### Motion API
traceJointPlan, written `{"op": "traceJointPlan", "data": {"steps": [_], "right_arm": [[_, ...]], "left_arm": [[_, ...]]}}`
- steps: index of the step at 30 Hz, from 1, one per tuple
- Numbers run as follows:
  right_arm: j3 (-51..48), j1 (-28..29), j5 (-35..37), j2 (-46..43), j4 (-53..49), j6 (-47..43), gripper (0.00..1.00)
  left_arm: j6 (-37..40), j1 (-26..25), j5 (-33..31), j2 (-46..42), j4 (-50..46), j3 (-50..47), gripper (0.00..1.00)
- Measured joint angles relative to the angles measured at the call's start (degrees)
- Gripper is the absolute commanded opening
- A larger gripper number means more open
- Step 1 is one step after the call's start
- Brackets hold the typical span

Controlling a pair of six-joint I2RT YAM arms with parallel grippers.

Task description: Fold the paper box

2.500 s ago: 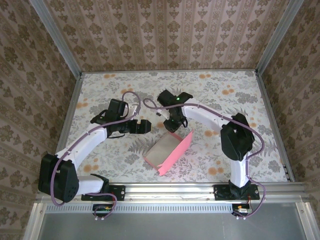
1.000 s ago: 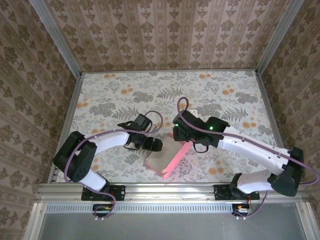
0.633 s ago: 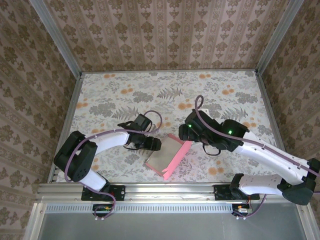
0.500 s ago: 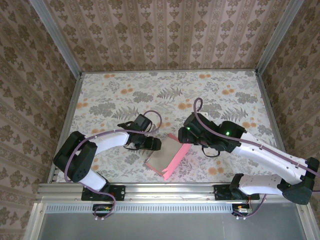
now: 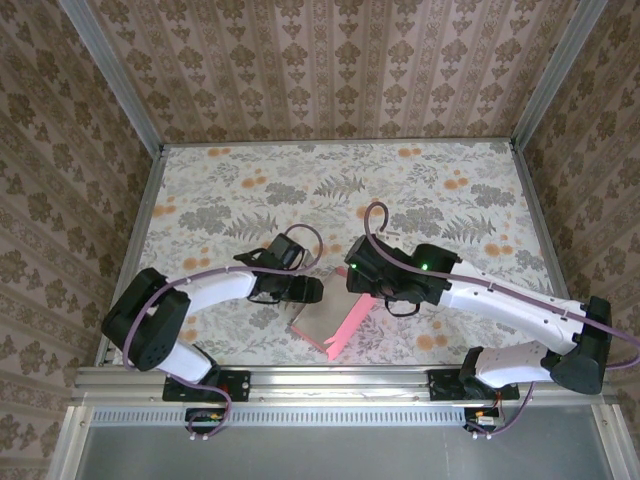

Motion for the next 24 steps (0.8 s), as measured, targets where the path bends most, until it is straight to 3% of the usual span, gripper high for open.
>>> {"op": "traceJointPlan", "data": {"steps": [10,17,24], "right_arm": [[-0.79,0.42,0.11,0.00,-0.81,2.32,0.33],[-0.76,-0.13,0.11,-0.02,-0.98,0.92,0.15],[-0.76,-3.69,-1.51,-0.50,-1.57,-5.05,0.03]], "left_arm": [[-2.08,-1.55,6.54,-4.48,1.25,-2.21,0.70],[-0.74,3.48,7.78,-12.87,-1.68,-1.70,0.68],[2.34,6.91,7.74,-14.38,-5.66,1.40,0.67]]}}
